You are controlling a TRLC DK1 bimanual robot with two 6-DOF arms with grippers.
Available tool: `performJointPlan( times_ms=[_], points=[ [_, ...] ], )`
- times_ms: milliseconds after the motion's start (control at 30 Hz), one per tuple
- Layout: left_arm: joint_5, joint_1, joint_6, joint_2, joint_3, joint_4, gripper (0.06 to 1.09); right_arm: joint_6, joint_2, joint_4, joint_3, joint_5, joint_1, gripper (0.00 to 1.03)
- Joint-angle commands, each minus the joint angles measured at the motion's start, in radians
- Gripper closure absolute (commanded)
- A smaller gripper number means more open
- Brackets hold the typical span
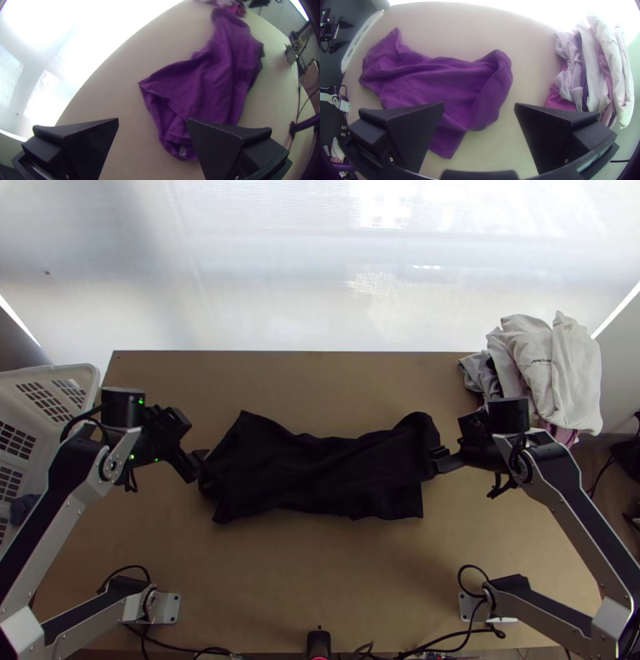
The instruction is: Fold the t-shirt
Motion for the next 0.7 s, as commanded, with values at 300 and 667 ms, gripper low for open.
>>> performJointPlan(
  times_ms=[300, 667],
  points=[
    [-0.273, -0.669, 0.208, -0.4, -0.469, -0.036, 0.1, -0.006, -0.073, -0.069, -0.026, 0.002, 0.045, 0.05],
    [-0.364, -0.747, 0.285, -0.25, -0.63, 0.273, 0.1, 0.002, -0.078, -0.069, -0.049, 0.002, 0.043, 0.05]
  ],
)
